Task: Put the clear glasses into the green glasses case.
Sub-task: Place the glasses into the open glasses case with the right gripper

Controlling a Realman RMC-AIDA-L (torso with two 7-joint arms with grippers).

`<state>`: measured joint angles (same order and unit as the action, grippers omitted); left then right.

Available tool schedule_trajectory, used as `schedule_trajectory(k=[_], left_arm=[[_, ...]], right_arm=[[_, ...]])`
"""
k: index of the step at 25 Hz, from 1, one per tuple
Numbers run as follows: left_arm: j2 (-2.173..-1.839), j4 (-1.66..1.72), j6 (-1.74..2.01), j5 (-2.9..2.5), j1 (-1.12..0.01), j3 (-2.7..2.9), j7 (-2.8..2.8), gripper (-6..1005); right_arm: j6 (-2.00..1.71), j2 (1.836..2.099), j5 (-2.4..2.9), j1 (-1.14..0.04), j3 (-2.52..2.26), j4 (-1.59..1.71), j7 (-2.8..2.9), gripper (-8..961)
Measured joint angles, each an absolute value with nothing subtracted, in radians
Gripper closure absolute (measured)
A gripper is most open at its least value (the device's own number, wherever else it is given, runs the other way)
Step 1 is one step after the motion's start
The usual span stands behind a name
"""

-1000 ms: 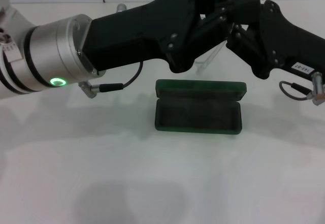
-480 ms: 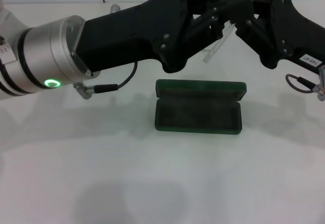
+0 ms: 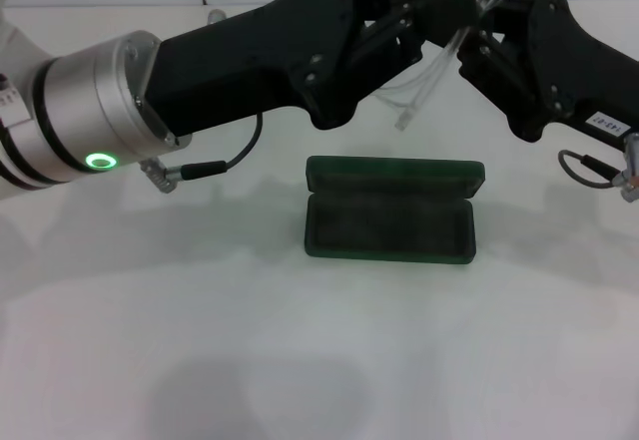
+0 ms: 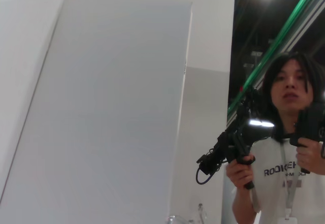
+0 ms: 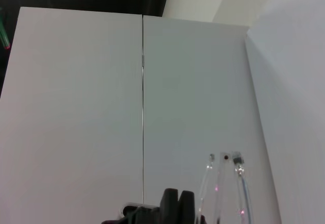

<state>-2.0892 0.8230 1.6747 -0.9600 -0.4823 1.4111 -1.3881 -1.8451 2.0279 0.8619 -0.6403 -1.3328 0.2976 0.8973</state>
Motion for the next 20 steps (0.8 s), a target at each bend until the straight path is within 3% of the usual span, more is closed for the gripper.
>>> schedule_trajectory(k=[20], left_arm=[[-2.088,0.784,1.668,-0.96,-0.493,1.411,-1.36,944]], right_arm=[[-1.842,2.028,0.87,-0.645,-1.341,0.294,0.897,833]])
